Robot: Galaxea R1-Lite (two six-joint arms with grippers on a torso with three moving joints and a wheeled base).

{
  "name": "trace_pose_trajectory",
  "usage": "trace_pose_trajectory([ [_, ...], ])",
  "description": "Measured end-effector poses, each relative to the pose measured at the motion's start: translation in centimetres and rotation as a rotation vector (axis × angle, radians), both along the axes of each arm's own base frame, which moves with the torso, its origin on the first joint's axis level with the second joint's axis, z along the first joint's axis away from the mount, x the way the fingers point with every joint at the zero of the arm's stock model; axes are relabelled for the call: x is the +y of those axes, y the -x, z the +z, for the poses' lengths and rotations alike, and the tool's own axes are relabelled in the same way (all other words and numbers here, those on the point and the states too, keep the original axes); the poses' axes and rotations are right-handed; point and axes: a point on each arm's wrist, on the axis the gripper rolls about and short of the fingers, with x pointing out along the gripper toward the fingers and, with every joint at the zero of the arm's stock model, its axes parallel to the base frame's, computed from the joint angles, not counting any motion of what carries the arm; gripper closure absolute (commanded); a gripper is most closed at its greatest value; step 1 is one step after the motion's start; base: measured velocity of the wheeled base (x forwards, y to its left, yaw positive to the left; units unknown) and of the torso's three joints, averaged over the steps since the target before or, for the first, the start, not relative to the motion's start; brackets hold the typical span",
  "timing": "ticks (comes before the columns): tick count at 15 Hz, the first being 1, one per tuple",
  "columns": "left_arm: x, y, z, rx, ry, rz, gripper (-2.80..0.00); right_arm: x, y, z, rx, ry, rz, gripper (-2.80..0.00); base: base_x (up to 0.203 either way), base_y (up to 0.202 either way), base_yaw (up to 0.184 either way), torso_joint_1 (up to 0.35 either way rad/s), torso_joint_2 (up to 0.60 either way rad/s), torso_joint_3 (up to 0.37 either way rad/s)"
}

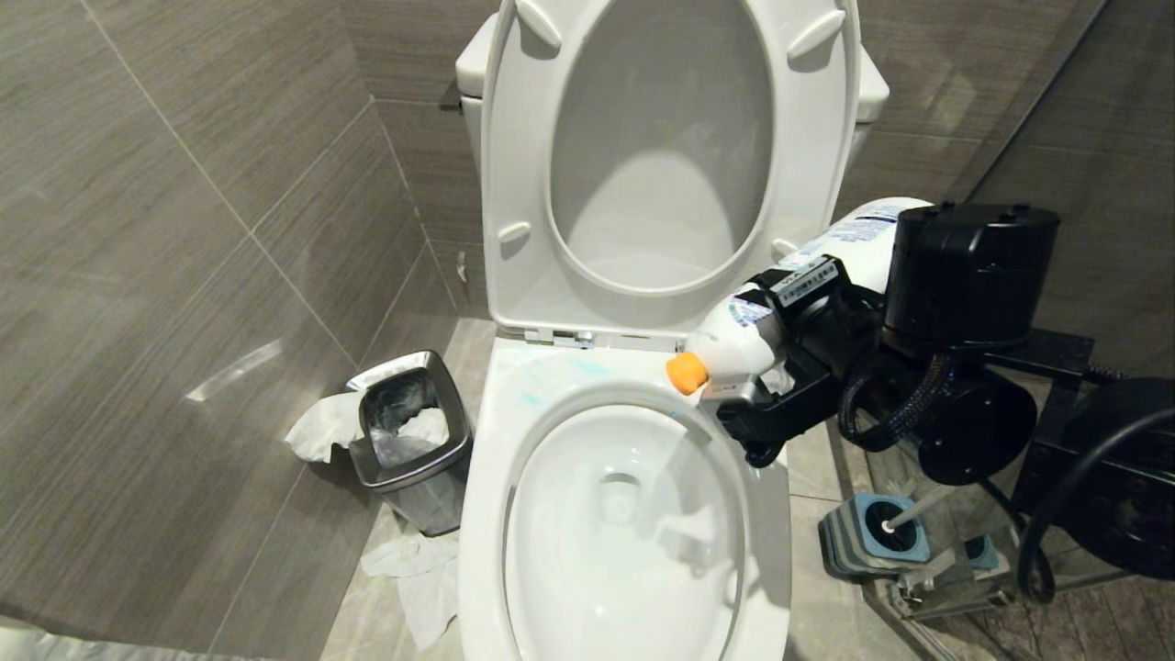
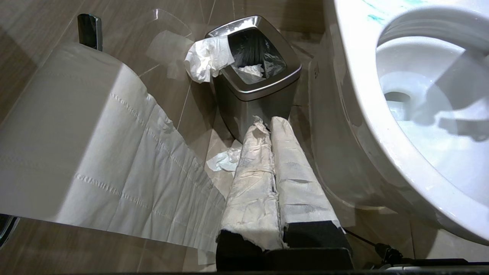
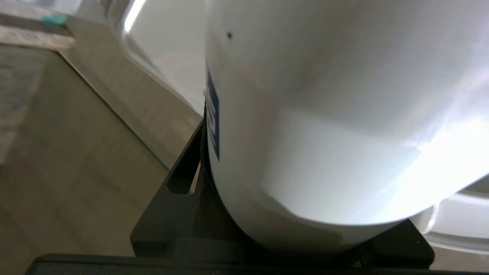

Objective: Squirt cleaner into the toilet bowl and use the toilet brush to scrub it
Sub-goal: Pour in the cleaning agent

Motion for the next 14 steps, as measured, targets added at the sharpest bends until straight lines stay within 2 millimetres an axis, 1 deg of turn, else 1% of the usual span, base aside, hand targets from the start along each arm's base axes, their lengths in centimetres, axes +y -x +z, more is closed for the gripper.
trace_pose_trajectory([
  [4, 0.00, 0.00, 0.00, 0.000, 0.000, 0.000, 0.00, 0.51, 0.33, 0.51, -0.022, 0.082, 0.026, 0.00, 0.000, 0.000, 0.000, 0.000, 0.00, 0.000],
  [14, 0.00, 0.00, -0.01, 0.001, -0.001, 0.000, 0.00, 0.79, 0.30, 0.93, -0.034, 0.080, 0.030, 0.00, 0.000, 0.000, 0.000, 0.000, 0.00, 0.000],
])
